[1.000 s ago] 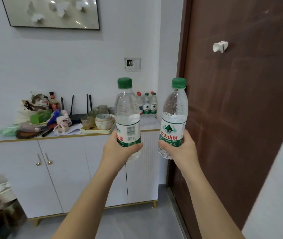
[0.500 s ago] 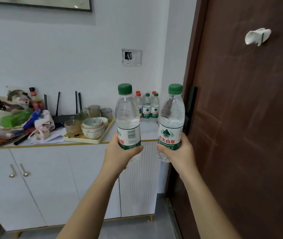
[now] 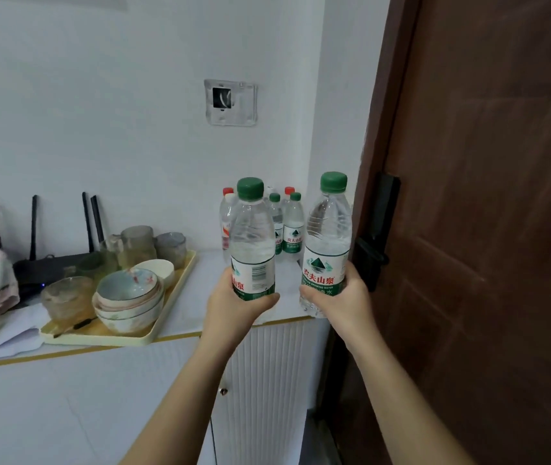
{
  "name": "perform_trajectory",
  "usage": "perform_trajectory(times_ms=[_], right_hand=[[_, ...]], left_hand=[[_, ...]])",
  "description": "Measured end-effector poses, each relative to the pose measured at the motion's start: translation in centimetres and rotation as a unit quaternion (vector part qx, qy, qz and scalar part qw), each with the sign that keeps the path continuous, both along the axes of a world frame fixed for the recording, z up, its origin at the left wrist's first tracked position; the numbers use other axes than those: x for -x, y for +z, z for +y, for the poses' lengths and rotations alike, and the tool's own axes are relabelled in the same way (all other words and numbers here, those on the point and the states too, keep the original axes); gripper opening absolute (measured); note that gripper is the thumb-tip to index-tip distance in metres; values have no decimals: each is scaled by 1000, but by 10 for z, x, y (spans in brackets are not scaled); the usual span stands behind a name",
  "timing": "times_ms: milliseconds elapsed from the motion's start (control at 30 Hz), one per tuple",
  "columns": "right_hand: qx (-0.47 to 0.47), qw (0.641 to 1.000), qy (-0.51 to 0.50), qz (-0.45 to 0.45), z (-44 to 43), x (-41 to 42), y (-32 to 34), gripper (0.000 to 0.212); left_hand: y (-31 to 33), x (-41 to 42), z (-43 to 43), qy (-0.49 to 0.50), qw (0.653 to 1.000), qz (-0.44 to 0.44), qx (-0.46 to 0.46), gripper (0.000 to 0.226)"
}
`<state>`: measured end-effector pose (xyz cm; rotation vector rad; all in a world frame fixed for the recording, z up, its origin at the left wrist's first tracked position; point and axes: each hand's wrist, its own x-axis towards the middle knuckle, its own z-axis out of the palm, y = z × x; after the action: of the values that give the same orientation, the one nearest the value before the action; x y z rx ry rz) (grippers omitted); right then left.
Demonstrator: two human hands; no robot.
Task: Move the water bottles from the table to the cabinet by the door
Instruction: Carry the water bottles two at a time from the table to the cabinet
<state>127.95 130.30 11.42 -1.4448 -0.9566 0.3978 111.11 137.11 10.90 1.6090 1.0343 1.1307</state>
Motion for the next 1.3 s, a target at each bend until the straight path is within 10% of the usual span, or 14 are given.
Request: perform_trajectory(times_ms=[1300], right_hand=[[136,989,62,14,289,-151,-131,54]], left_hand=[[-119,-173,257,69,991,57,100,63]])
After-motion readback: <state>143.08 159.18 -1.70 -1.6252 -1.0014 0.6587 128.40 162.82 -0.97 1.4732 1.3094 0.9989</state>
